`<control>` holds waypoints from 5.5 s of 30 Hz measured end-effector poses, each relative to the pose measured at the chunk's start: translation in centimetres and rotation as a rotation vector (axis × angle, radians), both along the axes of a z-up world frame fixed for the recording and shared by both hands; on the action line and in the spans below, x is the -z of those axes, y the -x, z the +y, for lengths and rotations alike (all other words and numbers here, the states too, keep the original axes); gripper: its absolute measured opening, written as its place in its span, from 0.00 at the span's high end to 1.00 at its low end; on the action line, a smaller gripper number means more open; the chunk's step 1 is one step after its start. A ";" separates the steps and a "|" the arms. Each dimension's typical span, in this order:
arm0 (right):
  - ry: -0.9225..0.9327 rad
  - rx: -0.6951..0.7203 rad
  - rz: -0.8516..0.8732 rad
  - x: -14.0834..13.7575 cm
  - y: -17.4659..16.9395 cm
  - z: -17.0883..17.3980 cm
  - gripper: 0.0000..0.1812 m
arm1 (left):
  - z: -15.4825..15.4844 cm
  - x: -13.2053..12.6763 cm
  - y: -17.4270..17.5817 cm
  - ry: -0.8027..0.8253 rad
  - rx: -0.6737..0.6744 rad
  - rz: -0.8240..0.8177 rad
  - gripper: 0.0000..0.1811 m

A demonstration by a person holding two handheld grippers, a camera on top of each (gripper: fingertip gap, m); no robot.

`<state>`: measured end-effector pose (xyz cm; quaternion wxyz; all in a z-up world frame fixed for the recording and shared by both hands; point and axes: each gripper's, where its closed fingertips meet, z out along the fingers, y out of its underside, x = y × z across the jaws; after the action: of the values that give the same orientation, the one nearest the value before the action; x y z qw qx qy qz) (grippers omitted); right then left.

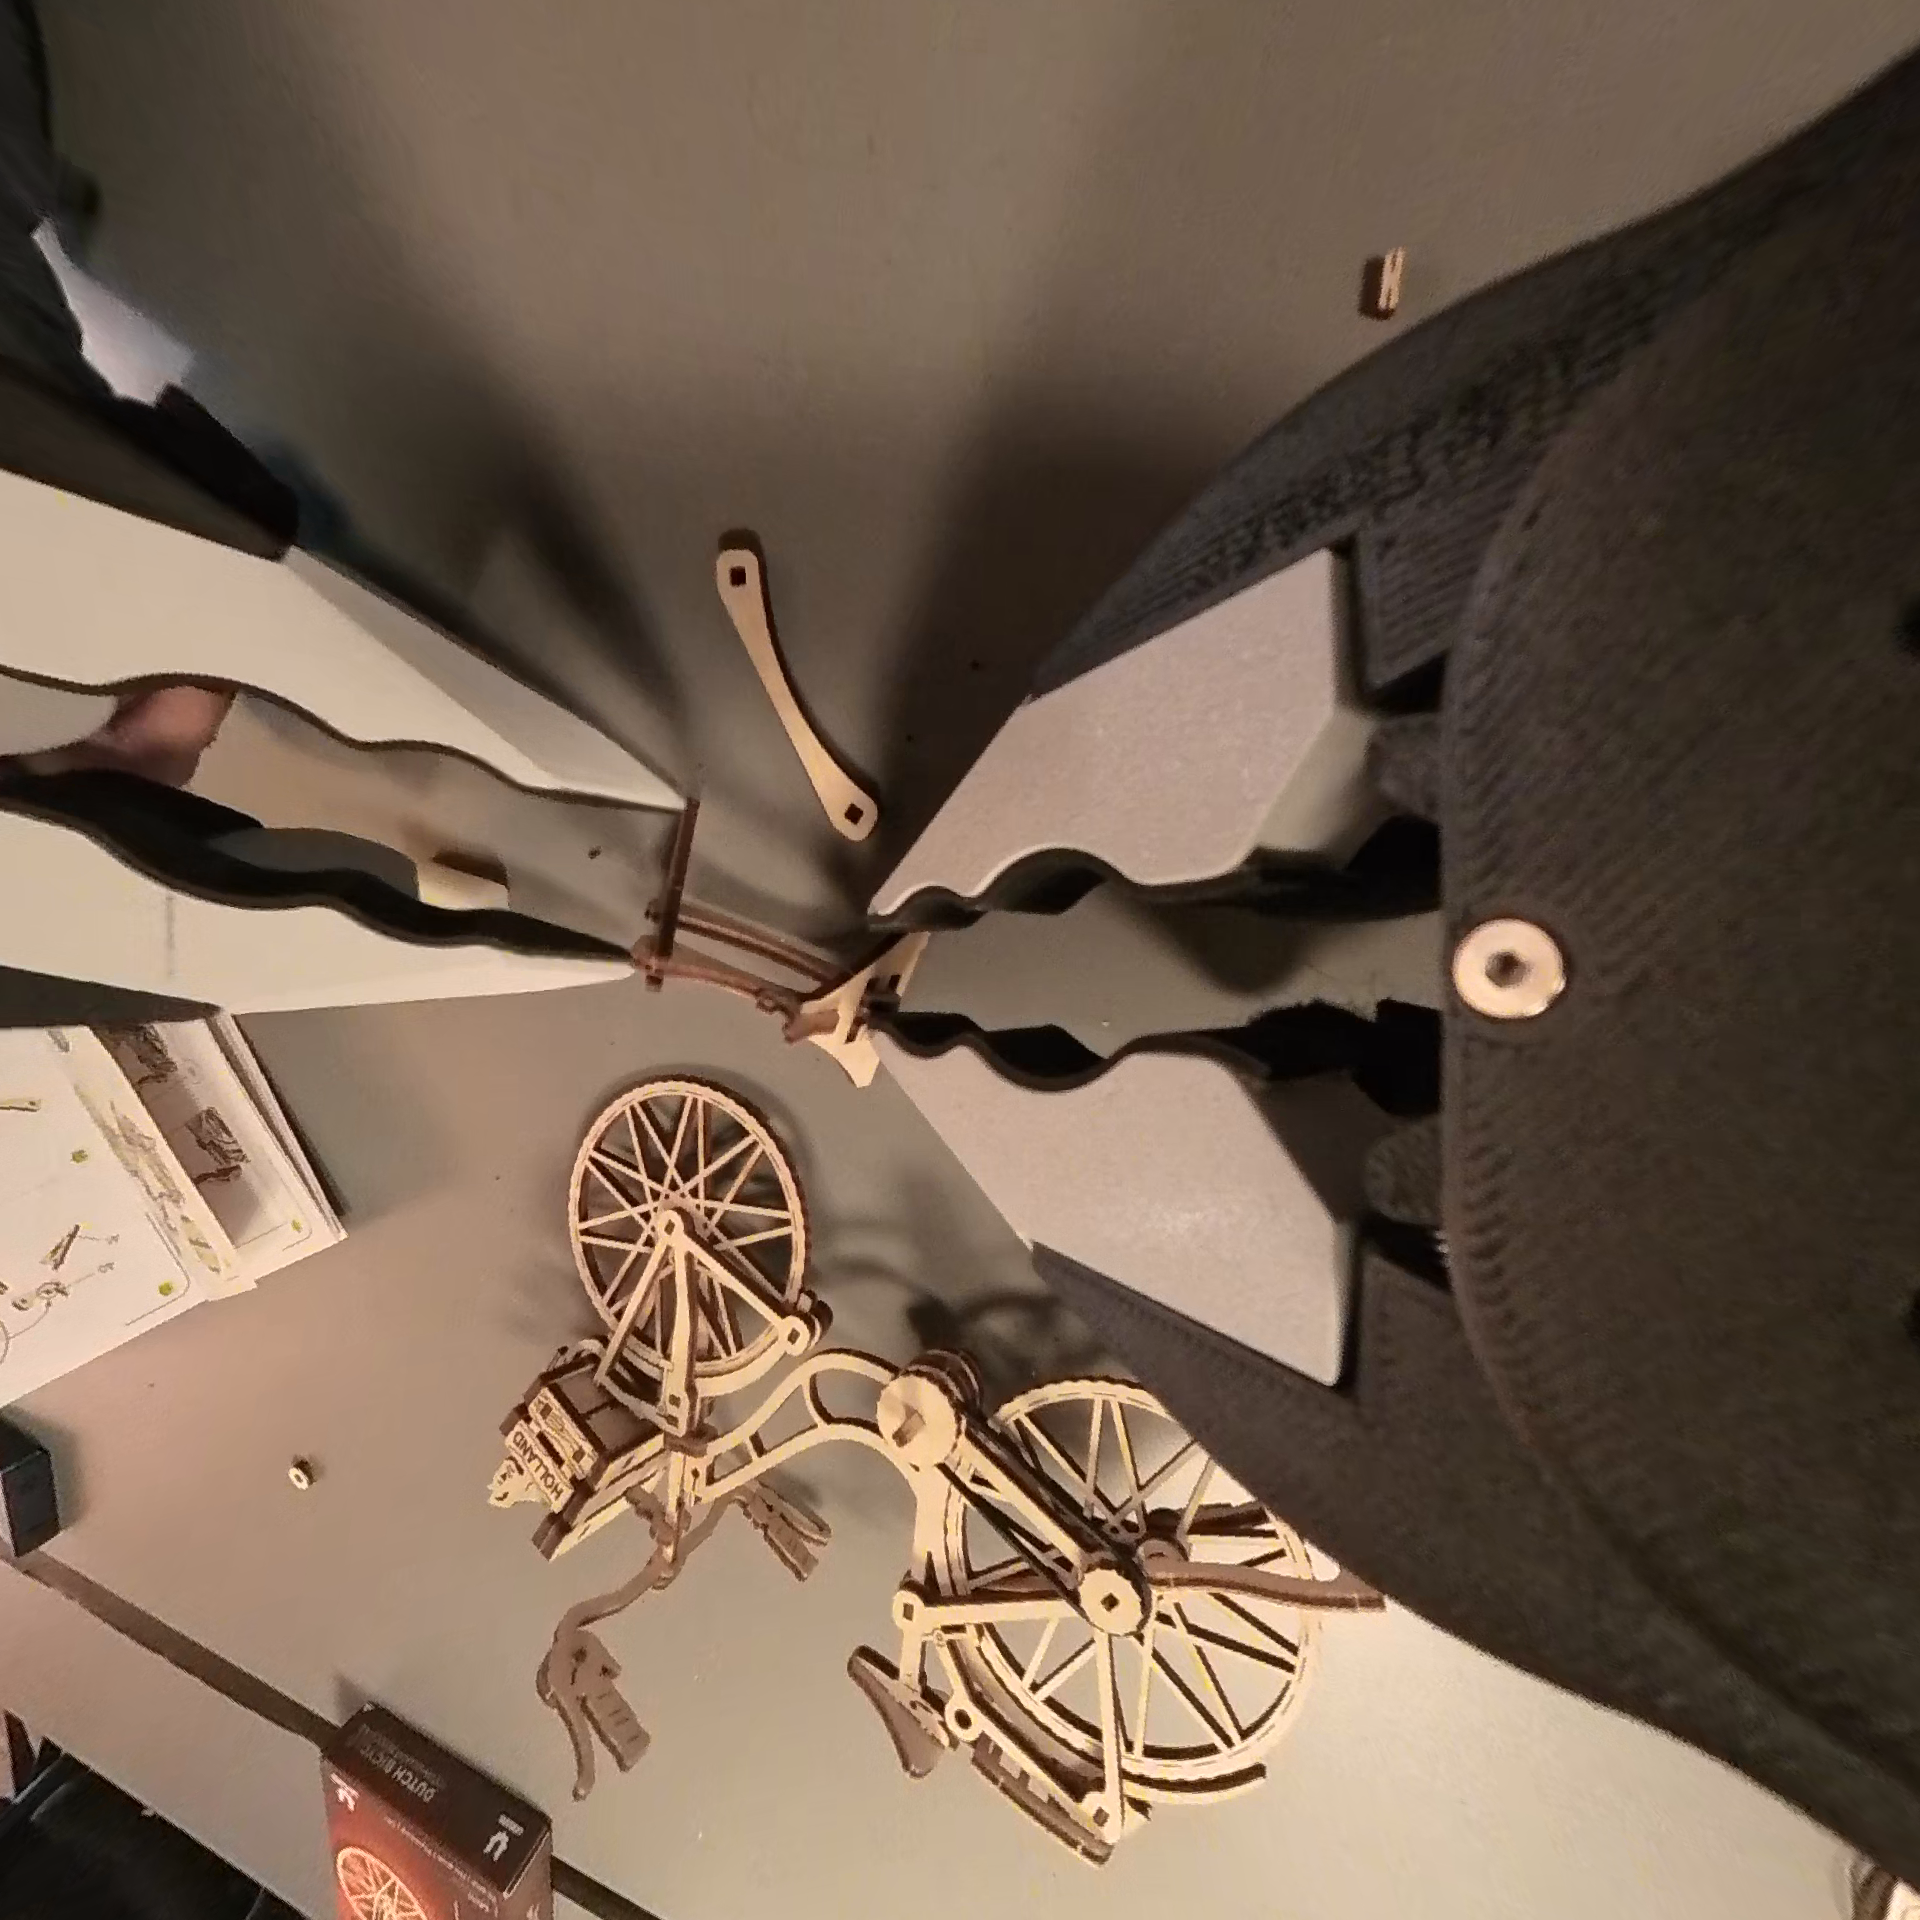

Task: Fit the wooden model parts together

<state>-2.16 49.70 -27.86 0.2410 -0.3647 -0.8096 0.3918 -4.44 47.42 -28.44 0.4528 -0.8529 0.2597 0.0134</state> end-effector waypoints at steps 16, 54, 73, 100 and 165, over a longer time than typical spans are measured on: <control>-0.085 0.017 0.028 0.4 0.0 -0.1 0.90 | 0.0 0.0 0.1 0.000 -0.004 0.001 0.92; -0.017 0.030 -0.014 0.3 -0.4 0.2 0.90 | 0.0 0.1 0.1 0.012 0.006 -0.023 0.92; -0.039 0.032 -0.003 -0.1 -0.7 0.0 0.87 | 0.0 0.1 0.1 0.012 0.010 -0.016 0.92; -0.030 0.011 -0.068 1.0 -1.1 0.2 0.91 | -0.3 0.0 -0.4 -0.003 0.042 -0.001 0.91; -0.184 0.161 0.033 0.1 0.0 0.6 0.84 | -0.2 0.1 -0.2 0.034 0.033 -0.054 0.88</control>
<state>-2.14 50.28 -27.94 0.3171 -0.3984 -0.8062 0.3013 -4.24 47.24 -28.56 0.4453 -0.8560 0.2617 -0.0215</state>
